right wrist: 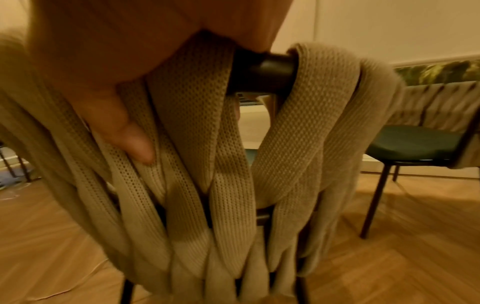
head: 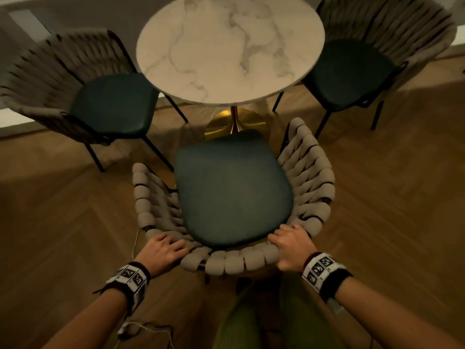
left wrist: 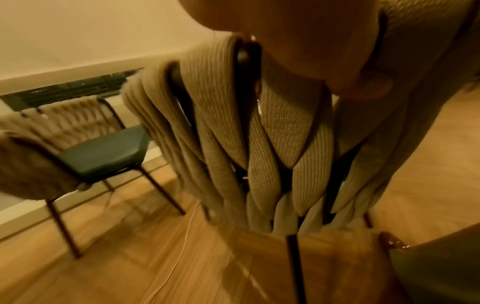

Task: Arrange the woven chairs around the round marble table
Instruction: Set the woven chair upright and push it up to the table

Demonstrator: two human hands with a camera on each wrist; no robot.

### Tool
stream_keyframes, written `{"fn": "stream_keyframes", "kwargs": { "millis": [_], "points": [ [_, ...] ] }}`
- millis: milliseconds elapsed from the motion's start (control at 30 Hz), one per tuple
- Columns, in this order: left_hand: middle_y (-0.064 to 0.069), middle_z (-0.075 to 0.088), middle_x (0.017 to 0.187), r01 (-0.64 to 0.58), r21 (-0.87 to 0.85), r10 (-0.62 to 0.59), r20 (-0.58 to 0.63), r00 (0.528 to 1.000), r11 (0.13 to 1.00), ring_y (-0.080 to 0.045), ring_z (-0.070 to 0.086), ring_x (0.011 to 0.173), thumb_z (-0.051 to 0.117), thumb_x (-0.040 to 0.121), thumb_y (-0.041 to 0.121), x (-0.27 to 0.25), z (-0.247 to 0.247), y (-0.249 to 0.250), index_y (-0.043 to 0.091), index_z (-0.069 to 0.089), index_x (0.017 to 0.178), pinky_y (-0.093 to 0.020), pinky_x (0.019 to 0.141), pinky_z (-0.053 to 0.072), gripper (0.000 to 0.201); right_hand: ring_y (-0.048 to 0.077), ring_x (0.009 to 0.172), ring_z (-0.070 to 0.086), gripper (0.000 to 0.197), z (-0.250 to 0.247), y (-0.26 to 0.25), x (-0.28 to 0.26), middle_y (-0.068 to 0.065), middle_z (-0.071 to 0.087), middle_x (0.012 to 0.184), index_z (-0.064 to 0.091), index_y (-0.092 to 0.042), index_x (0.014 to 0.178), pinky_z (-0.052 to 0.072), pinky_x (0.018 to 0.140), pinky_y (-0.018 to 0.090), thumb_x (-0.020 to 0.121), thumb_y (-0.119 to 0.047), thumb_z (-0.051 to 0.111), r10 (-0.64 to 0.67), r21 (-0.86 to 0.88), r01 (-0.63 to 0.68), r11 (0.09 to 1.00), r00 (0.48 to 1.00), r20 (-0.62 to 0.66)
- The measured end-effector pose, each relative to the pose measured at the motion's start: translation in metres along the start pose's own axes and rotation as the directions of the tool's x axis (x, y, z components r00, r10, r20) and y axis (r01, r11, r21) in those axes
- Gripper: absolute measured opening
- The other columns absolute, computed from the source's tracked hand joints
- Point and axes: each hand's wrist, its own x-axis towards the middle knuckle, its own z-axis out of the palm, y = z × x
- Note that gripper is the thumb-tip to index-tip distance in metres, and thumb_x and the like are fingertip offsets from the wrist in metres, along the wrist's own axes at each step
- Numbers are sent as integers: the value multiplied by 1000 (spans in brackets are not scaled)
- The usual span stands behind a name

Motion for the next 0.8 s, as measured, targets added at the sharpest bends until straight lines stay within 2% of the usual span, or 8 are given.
{"fn": "stream_keyframes", "kwargs": {
  "millis": [100, 167, 300, 533, 600, 667, 733, 800],
  "points": [
    [2, 69, 77, 44, 27, -47, 128, 991, 999, -21, 62, 55, 58, 74, 23, -2, 14, -10, 24, 55, 94, -31, 58, 53, 20, 17, 64, 61, 37, 10, -18, 4, -6, 66, 68, 61, -24, 74, 41, 50, 29, 43, -40, 75, -14, 54, 13, 998, 1000, 5],
    [3, 70, 80, 53, 46, -59, 148, 987, 998, -21, 64, 58, 58, 74, 23, 2, 14, -14, 26, 63, 93, -32, 60, 53, 20, 20, 78, 63, 39, 17, -22, 4, -2, 70, 85, 64, -22, 89, 49, 63, 33, 54, -37, 75, 14, 104, -16, 994, 1000, 18],
    [5, 70, 76, 150, 33, -153, 212, 965, 988, -21, 65, 57, 90, 51, 17, 8, 17, -22, 29, 72, 84, -33, 64, 57, 40, 24, 102, 57, 46, 24, -39, 14, 3, 65, 111, 57, -18, 112, 48, 79, 35, 70, -34, 68, 24, 106, -36, 994, 994, 107],
    [2, 70, 72, 316, 18, -309, 259, 915, 949, -25, 67, 57, 93, 47, 13, 18, 40, 2, 23, 73, 76, -37, 72, 58, 37, 24, 114, 51, 49, 45, -38, 20, 5, 59, 122, 53, -17, 119, 48, 87, 39, 74, -32, 67, 88, 85, -106, 991, 977, 195],
    [1, 71, 80, 356, 9, -344, 284, 895, 934, -27, 69, 65, 90, 54, 12, 19, 44, 9, 23, 74, 85, -39, 78, 57, 37, 24, 114, 51, 48, 53, -35, 17, 4, 59, 122, 53, -19, 119, 45, 89, 38, 74, -31, 66, 92, 96, -108, 989, 983, 162],
    [-2, 70, 102, 400, 18, -378, 364, 851, 916, -29, 68, 89, 74, 77, 12, 22, 38, 14, 21, 69, 108, -44, 92, 51, 32, 23, 112, 52, 45, 53, -30, 14, 2, 60, 119, 54, -21, 116, 41, 91, 37, 74, -33, 64, 66, 109, -80, 991, 990, 129],
    [-9, 57, 131, 401, 42, -379, 434, 818, 915, -34, 54, 117, 56, 91, 14, 29, 37, 23, 17, 53, 131, -48, 106, 37, 40, 23, 109, 54, 54, 48, -21, 8, 0, 61, 116, 51, -24, 116, 36, 92, 40, 69, -45, 64, 51, 150, -67, 986, 993, 107],
    [-11, 43, 145, 378, 2, -326, 513, 794, 926, -34, 40, 132, 55, 92, 19, 37, 37, 36, 19, 38, 141, -51, 112, 24, 52, 23, 108, 54, 69, 40, -7, 1, -4, 62, 116, 46, -29, 121, 32, 93, 43, 60, -59, 62, 77, 152, -95, 984, 989, 123]
  ]
}}
